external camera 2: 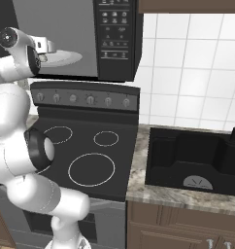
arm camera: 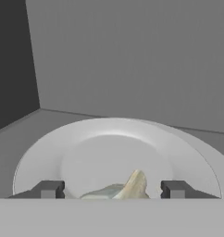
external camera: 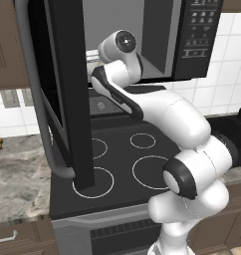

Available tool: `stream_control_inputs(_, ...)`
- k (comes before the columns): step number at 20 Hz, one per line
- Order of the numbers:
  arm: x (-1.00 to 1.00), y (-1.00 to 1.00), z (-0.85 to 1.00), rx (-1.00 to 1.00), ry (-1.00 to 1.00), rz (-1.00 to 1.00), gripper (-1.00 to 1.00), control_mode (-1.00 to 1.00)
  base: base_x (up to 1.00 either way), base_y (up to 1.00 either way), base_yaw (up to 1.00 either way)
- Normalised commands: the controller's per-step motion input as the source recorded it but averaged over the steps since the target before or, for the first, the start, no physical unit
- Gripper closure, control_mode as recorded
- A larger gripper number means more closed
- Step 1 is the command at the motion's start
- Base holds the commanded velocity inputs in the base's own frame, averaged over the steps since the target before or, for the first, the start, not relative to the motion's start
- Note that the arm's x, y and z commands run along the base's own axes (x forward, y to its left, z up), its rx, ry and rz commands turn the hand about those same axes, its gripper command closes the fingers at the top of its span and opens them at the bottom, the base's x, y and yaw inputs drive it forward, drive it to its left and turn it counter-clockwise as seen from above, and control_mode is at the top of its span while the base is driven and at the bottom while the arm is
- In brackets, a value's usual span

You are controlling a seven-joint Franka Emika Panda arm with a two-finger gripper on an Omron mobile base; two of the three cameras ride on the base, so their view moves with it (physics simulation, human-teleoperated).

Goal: Pick the garlic from the counter and place it in the microwave. Then turn on the microwave.

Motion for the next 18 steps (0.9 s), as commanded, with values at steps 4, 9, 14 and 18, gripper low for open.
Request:
stream_control_inputs(4, 0.11, 0.0, 0.0, 0.0, 0.0, 0.0, -1.0, -1.0, 0.0, 0.0, 0.0)
stream_control_inputs(9, 0.1, 0.0, 0.0, 0.0, 0.0, 0.0, -1.0, -1.0, 0.0, 0.0, 0.0)
stream_control_inputs(14, -0.03, 0.0, 0.04, 0.0, 0.0, 0.0, -1.0, -1.0, 0.0, 0.0, 0.0)
stream_control_inputs(18, -0.49, 0.0, 0.26, 0.0, 0.0, 0.0, -1.0, -1.0, 0.0, 0.0, 0.0)
